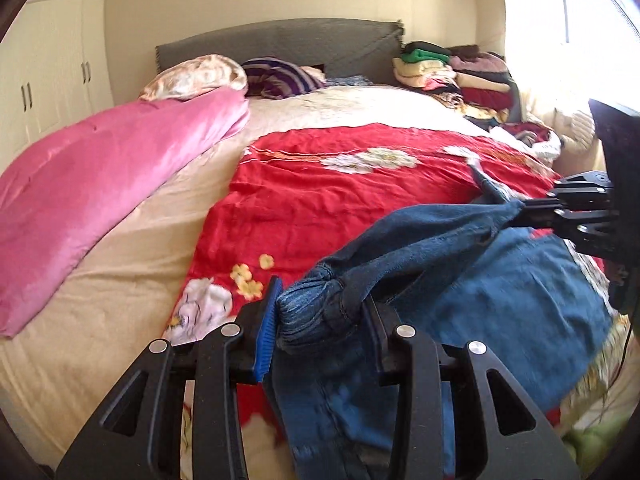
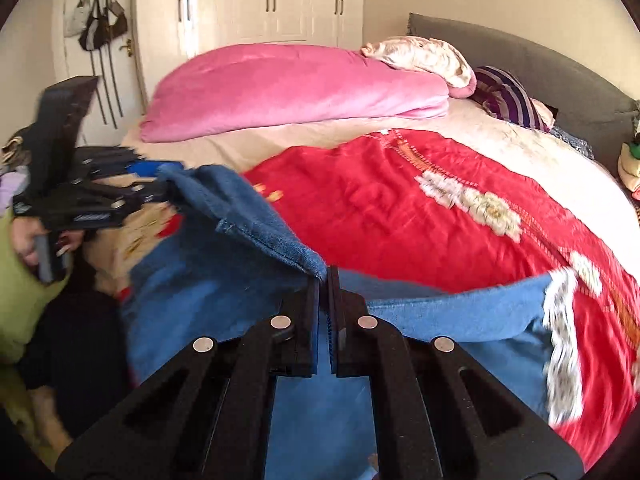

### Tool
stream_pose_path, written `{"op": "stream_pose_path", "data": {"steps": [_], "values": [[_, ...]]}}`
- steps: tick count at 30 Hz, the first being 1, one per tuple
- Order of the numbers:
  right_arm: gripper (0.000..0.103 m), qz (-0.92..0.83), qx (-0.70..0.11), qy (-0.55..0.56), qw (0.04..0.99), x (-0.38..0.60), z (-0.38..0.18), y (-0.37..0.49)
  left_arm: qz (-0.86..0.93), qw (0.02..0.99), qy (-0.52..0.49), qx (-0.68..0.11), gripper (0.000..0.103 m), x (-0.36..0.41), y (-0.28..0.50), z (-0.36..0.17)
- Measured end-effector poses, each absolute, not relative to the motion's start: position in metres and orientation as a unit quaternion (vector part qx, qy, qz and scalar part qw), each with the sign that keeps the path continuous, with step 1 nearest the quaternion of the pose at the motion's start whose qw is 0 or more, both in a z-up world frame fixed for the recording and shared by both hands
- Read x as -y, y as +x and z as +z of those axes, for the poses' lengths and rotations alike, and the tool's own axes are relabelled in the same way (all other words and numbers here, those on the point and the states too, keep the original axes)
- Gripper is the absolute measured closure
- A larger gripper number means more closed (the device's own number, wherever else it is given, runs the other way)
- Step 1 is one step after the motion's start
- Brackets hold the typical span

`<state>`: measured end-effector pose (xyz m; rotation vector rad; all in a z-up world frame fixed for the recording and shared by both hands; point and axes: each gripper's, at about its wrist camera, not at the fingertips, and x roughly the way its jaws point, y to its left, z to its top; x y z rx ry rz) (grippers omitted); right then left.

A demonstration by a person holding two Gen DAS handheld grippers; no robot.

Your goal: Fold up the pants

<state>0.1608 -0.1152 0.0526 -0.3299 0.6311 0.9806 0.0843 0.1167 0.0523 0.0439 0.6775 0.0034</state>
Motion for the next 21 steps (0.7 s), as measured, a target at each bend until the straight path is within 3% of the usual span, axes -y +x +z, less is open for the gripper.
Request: {"op": "stream_pose_path", "data": {"steps": [11, 13, 15, 21], "values": [[0.102, 0.505, -0.347, -0.205, 0.763, 0.123, 0.004, 0.063, 0.001, 0.911, 0.017, -0.412, 0.064, -0.11, 0.031, 0.014], [0.102, 0.506, -0.36, -0.203, 0.757, 0.121, -0.006, 0.058, -0.002, 0.908, 0.012, -0.419, 0.062, -0.113, 0.025, 0.012], [0.102, 0.503, -0.371, -0.196, 0.756, 0.122, -0.012, 0.054, 0.006, 0.904, 0.01, -0.428, 0.048, -0.116, 0.019, 0.011], [0.102, 0.502, -0.377, -0.199, 0.752, 0.119, -0.024, 0.046, 0.022, 0.91, -0.03, -0.413, 0.046, -0.127, -0.005, 0.027]]}}
